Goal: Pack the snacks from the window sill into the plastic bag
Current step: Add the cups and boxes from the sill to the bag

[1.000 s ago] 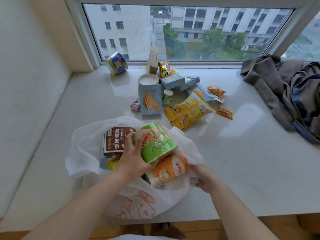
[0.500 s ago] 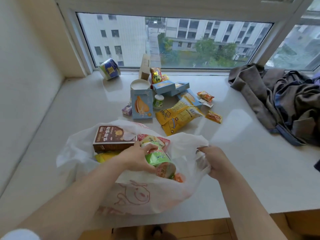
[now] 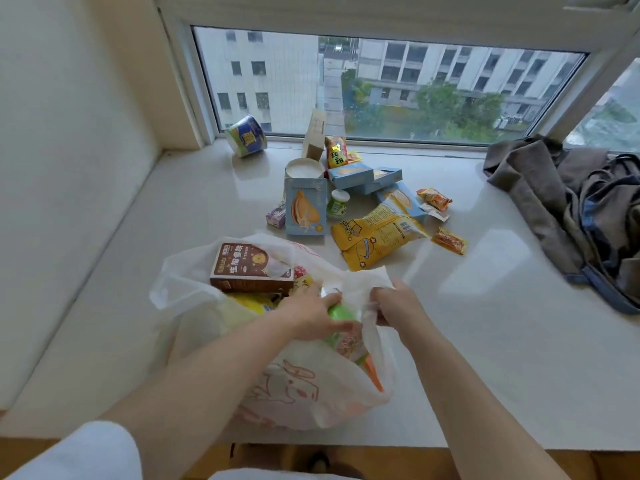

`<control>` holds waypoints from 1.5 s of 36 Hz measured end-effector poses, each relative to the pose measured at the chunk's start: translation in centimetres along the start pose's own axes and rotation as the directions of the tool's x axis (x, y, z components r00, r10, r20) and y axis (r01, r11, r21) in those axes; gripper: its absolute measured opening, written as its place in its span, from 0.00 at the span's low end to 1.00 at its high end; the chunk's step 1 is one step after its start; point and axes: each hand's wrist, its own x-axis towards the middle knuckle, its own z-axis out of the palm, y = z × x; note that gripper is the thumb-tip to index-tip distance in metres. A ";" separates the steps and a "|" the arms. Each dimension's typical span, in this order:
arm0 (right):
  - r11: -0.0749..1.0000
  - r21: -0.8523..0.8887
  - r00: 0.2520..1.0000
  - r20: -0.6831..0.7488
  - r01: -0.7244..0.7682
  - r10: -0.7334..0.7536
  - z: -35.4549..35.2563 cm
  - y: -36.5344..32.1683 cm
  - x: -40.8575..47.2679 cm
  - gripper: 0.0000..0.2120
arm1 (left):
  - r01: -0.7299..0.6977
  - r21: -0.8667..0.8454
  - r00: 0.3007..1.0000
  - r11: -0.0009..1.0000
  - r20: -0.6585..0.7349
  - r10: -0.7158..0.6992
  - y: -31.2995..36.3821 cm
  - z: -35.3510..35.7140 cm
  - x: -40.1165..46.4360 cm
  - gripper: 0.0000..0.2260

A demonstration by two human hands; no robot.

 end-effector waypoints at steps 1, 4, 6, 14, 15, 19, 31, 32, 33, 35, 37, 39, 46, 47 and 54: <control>0.998 -0.051 1.000 -0.003 0.023 -0.024 0.2 -0.2 0.0 0.16 | -0.019 -0.032 1.000 0.999 0.003 0.019 -0.4 -0.4 -0.4 0.37; 0.974 -0.189 0.991 0.050 0.129 -0.121 0.6 -0.6 0.1 0.30 | -0.079 -0.228 0.997 0.970 -0.034 0.074 -2.5 -1.9 -2.4 0.32; 0.925 -0.300 0.973 0.089 0.232 -0.215 1.3 -1.1 -0.2 0.44 | -0.102 -0.172 0.993 0.980 -0.076 0.090 -4.8 -2.8 -4.3 0.29; 0.562 -0.665 0.851 0.231 0.492 -0.472 6.1 -1.2 0.9 0.29 | -0.030 0.335 0.986 0.942 0.163 -0.026 -11.2 -1.0 -9.7 0.08; 0.549 -0.687 0.864 0.249 0.476 -0.438 6.7 -0.7 1.2 0.28 | -0.029 0.314 0.977 0.949 0.209 -0.039 -11.7 -0.5 -10.2 0.08; 0.458 -0.776 0.893 0.301 0.433 -0.335 8.4 0.8 1.6 0.31 | -0.008 0.170 0.897 0.985 0.437 -0.068 -13.0 1.8 -12.0 0.09; 0.072 -0.794 0.788 0.608 0.604 0.094 6.5 -1.6 1.5 0.59 | -0.022 0.048 0.965 0.999 0.261 0.009 -14.9 2.9 -12.0 0.09; 0.012 -0.796 0.793 0.603 0.605 0.090 6.3 -1.7 1.5 0.59 | -0.040 0.062 0.968 0.997 0.249 0.023 -14.8 2.8 -11.9 0.09; -0.023 -0.796 0.795 0.602 0.605 0.073 6.3 -1.5 1.6 0.59 | -0.055 0.075 0.970 0.996 0.242 0.036 -14.8 2.7 -11.8 0.09; -0.035 -0.797 0.798 0.602 0.603 0.026 6.3 -1.4 1.9 0.57 | -0.083 0.105 0.967 0.991 0.248 0.055 -14.7 2.4 -11.7 0.09; 0.033 -0.814 0.815 0.580 0.579 -0.001 6.2 -1.7 2.4 0.53 | -0.100 0.108 0.967 0.989 0.247 0.071 -14.7 2.2 -11.8 0.10; 0.183 -0.812 0.827 0.563 0.554 -0.005 5.9 -2.1 2.7 0.50 | -0.109 0.083 0.966 0.991 0.246 0.085 -14.6 2.0 -12.0 0.09; 0.618 -0.531 0.728 0.679 0.580 -0.100 8.0 -3.1 0.7 0.45 | -0.148 -0.094 0.967 0.985 0.196 0.164 -14.1 0.5 -13.8 0.08; 0.635 -0.500 0.702 0.706 0.589 -0.095 8.8 -2.7 0.3 0.45 | -0.157 -0.110 0.967 0.981 0.183 0.175 -14.0 0.2 -14.0 0.08; 0.106 -0.644 0.652 0.746 0.758 -0.134 14.7 3.1 -2.2 0.38 | -0.204 -0.200 0.975 0.958 0.044 0.217 -14.4 -0.6 -14.6 0.07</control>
